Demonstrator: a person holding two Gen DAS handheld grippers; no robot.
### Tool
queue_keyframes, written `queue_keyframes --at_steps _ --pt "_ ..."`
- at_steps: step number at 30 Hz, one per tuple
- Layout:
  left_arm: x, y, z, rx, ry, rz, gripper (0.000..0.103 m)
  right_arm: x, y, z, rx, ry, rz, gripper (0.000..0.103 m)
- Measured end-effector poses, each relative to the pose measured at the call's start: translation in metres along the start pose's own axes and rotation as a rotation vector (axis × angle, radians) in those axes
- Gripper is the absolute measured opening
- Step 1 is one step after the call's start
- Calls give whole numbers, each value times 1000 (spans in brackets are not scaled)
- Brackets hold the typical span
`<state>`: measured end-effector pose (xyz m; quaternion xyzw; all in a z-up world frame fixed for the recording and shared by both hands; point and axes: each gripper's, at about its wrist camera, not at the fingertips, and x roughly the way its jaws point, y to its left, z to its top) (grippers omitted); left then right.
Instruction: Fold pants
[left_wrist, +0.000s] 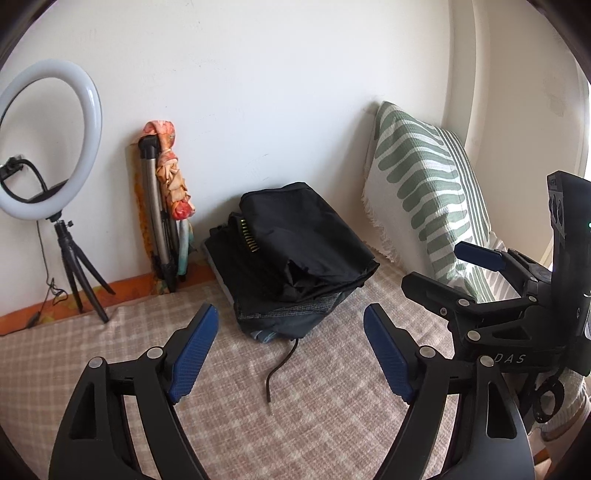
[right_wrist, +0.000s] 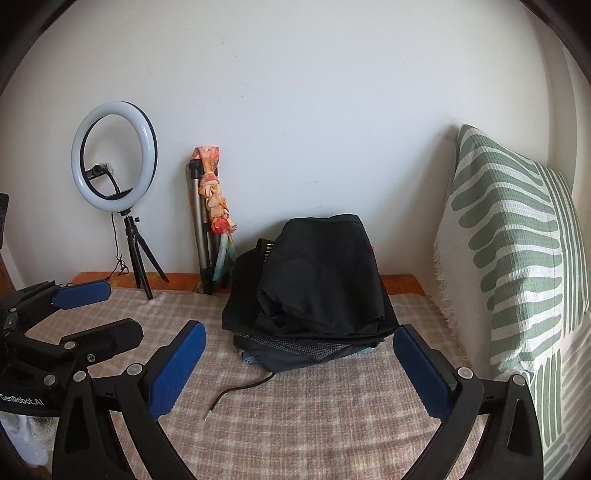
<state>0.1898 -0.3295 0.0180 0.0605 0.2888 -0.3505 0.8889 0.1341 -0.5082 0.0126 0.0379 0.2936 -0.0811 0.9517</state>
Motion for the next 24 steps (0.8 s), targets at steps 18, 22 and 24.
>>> queue_keyframes --at_steps 18,22,24 --pt "-35 15 -71 -34 -35 127 85 -18 31 -67 24 2 -65 103" --pt "-34 20 -73 -26 -25 137 85 -15 32 -70 39 -5 -68 103" --pt "-35 23 -75 -36 -24 133 87 -12 32 -73 45 -4 -68 103"
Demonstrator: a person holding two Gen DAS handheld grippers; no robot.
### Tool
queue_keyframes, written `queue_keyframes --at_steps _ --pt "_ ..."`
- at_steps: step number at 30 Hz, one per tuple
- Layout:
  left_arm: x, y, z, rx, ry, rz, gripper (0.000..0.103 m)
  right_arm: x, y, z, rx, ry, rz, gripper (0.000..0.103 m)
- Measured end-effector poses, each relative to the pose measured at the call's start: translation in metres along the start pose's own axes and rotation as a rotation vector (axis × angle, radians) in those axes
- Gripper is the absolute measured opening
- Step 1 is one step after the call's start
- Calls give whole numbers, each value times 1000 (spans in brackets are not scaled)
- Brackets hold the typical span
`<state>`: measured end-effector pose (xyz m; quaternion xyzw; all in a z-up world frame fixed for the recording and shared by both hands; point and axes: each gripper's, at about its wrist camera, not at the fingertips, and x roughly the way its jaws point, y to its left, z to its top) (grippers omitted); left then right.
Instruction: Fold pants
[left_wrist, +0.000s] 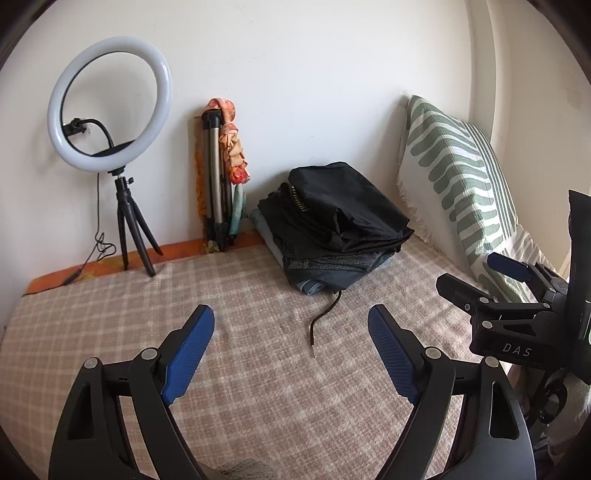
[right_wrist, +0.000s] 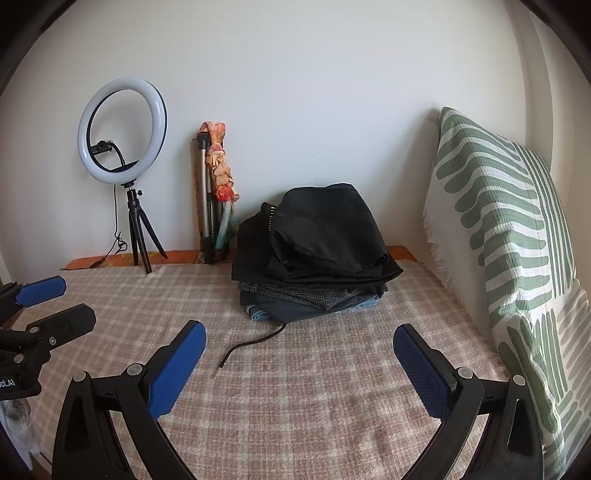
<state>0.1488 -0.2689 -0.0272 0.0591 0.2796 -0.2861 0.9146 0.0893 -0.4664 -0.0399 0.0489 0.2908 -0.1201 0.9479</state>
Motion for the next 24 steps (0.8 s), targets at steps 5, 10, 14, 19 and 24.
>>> queue_keyframes --at_steps 5,10,14,19,24 --pt "3 4 -5 -23 8 -5 95 8 1 -7 1 17 1 103" --pt "7 5 -8 -42 26 -2 101 12 2 -8 -7 19 -7 103" --pt "10 5 -10 -36 36 26 101 14 1 -9 1 26 -11 103" --pt "10 0 -12 18 40 63 102 15 -1 -10 7 28 -15 103" --pt "10 -5 -13 40 47 42 102 15 -1 -10 12 30 -13 103"
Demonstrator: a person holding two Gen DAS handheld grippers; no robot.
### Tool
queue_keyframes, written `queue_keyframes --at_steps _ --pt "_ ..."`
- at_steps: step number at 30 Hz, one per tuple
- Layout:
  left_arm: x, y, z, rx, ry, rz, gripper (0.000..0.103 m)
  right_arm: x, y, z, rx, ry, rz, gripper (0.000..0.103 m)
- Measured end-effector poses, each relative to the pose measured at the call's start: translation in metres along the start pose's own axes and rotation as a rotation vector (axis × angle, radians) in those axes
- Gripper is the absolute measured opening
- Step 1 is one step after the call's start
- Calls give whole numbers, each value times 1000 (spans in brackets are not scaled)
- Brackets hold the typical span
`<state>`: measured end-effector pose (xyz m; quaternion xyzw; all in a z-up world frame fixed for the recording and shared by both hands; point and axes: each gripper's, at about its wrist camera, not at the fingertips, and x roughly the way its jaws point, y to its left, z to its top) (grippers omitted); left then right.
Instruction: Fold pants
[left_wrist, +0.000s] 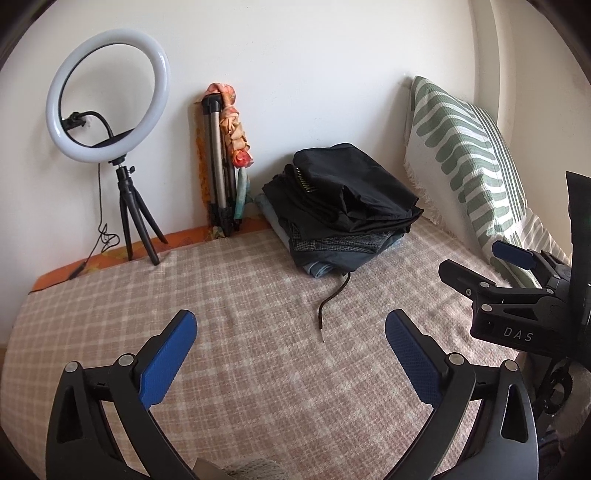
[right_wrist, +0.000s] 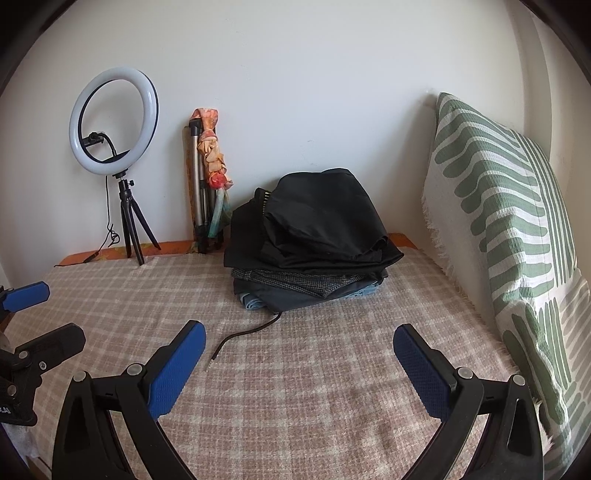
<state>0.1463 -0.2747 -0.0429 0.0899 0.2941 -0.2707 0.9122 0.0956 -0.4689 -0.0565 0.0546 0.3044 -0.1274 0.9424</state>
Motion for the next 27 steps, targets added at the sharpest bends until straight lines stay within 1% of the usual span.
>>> queue_keyframes --at_steps 3,6,27 --pt "1 -1 0 8 3 0 102 0 0 0 -2 -1 0 103" --pt "1 0 0 -6 11 -8 102 -1 0 0 2 0 1 103" --pt "1 0 0 -11 10 -10 102 -2 3 -1 2 5 8 103"
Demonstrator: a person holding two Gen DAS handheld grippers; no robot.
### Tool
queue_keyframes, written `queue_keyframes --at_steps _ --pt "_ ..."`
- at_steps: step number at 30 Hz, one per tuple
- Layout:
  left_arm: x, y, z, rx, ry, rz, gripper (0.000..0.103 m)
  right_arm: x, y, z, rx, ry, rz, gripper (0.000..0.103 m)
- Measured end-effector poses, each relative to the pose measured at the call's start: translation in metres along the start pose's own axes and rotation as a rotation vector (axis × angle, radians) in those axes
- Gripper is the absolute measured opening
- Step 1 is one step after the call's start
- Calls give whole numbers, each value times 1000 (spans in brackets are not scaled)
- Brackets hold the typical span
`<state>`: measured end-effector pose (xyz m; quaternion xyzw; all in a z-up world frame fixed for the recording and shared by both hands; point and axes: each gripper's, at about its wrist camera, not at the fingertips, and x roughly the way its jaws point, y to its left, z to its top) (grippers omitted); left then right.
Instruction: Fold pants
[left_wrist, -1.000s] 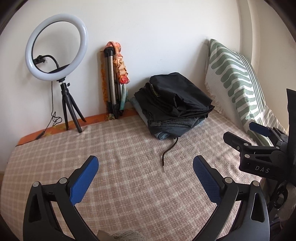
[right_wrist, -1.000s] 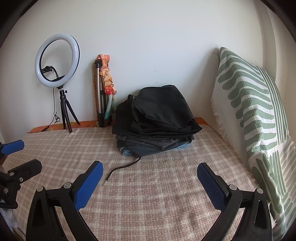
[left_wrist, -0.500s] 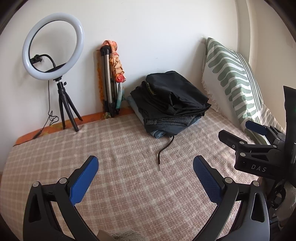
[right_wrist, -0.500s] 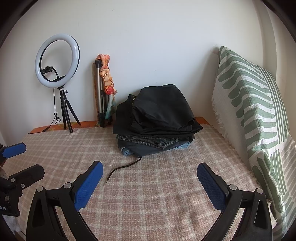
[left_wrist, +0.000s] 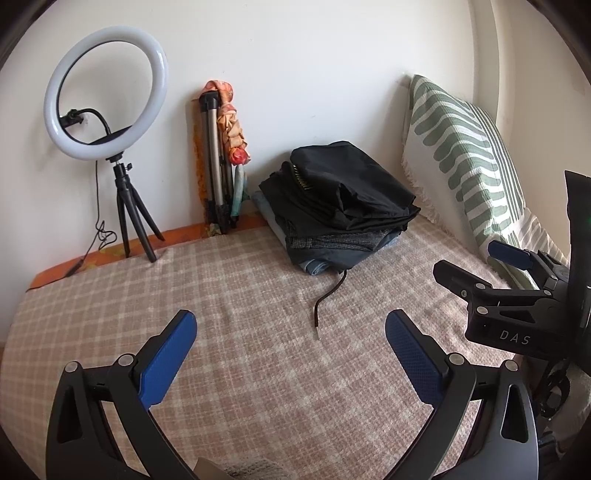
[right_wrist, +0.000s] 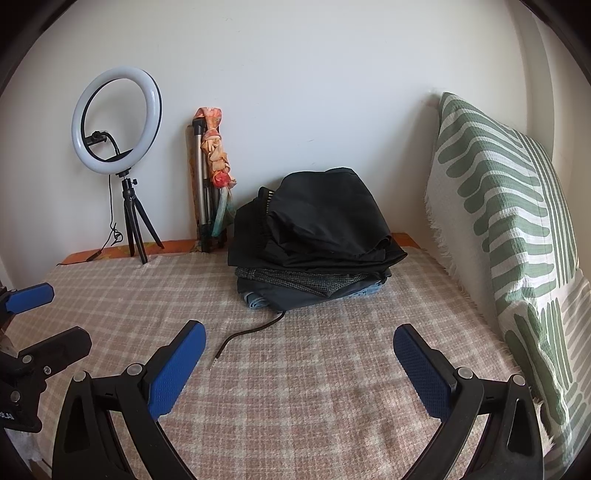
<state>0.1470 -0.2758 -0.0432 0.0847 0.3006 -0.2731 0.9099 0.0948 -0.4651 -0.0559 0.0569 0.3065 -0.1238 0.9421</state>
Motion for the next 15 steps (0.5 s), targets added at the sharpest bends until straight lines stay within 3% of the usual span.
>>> queue_keyframes --at_steps 15 --pt "-4 -2 0 15 -34 -3 102 1 2 -1 -10 2 1 103"
